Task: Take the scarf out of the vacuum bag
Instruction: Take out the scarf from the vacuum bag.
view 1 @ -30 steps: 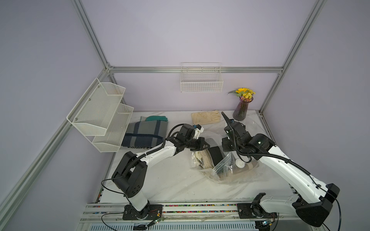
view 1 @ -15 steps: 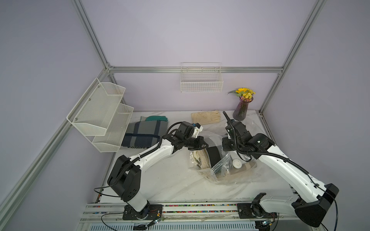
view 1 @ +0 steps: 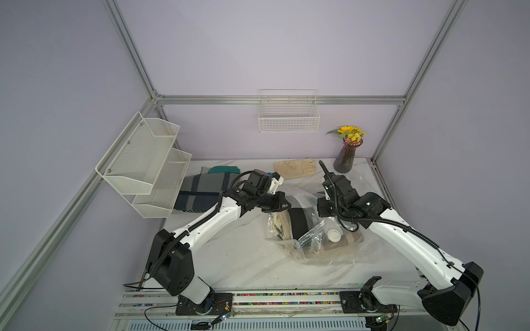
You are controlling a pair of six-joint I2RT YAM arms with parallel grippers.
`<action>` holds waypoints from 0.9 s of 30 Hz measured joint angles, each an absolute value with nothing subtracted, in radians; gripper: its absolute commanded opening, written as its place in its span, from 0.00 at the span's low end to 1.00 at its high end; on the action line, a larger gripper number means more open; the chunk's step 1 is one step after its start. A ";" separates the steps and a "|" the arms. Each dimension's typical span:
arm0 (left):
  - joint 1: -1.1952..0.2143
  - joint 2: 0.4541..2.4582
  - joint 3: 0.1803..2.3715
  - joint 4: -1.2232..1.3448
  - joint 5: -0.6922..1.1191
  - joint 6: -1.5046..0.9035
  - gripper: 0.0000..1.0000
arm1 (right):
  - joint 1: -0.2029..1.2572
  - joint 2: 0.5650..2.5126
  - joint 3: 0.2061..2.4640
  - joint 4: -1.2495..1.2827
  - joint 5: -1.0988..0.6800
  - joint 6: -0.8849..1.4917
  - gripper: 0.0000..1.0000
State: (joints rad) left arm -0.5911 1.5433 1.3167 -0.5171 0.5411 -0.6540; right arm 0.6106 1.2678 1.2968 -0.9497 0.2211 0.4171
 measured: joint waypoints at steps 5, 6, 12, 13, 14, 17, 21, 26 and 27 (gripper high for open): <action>-0.584 1.543 1.351 -0.559 0.538 -0.631 0.00 | 0.610 1.266 1.280 -0.937 0.215 0.416 0.12; -0.582 1.543 1.351 -0.568 0.538 -0.625 0.00 | 0.609 1.266 1.278 -0.935 0.214 0.415 0.12; -0.567 1.543 1.376 -0.696 0.524 -0.556 0.00 | 0.608 1.266 1.276 -0.923 0.206 0.403 0.12; -0.564 1.543 1.385 -0.721 0.519 -0.542 0.00 | 0.608 1.266 1.274 -0.913 0.202 0.401 0.12; -0.562 1.543 1.394 -0.744 0.516 -0.529 0.00 | 0.608 1.266 1.269 -0.901 0.197 0.398 0.12; -0.554 1.543 1.411 -0.818 0.499 -0.490 0.00 | 0.607 1.266 1.240 -0.859 0.179 0.391 0.12; -0.539 1.544 1.412 -0.901 0.472 -0.452 0.00 | 0.606 1.269 1.188 -0.807 0.157 0.382 0.12; -0.495 1.544 1.414 -0.968 0.463 -0.416 0.00 | 0.606 1.271 1.140 -0.730 0.123 0.384 0.11; -0.480 1.548 1.421 -0.989 0.461 -0.404 0.00 | 0.606 1.275 1.129 -0.713 0.115 0.387 0.11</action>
State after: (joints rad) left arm -0.4805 1.5478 1.4208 -0.9890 0.4610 -0.4042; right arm 0.6056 1.2755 1.1290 -0.7128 0.1146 0.3870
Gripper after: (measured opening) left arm 0.048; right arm 0.112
